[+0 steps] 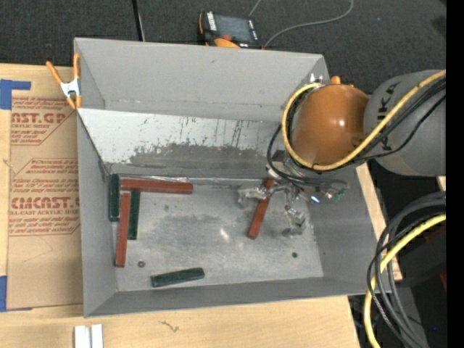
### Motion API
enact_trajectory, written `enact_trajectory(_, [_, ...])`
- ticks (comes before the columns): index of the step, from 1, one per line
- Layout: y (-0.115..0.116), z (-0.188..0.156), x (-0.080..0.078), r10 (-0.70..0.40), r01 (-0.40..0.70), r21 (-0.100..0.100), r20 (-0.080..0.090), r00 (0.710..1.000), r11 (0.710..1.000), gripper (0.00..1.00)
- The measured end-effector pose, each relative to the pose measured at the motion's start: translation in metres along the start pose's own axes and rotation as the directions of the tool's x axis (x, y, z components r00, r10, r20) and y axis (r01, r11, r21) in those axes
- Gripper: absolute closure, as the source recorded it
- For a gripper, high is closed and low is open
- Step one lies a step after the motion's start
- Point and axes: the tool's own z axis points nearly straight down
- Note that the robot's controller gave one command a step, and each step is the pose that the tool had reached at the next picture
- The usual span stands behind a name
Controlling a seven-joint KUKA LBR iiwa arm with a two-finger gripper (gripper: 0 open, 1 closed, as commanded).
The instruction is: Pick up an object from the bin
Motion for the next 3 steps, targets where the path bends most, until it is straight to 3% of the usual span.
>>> enact_trajectory(1, [0.002, 0.001, 0.007, -0.01, 0.01, -0.003, -0.002, 1.0, 1.0, 0.0])
enact_trajectory(2, [0.014, 0.033, 0.003, 0.021, -0.021, -0.006, -0.003, 1.0, 1.0, 0.0])
enact_trajectory(3, [0.015, 0.033, 0.002, 0.022, -0.022, -0.003, -0.001, 1.0, 1.0, 0.0])
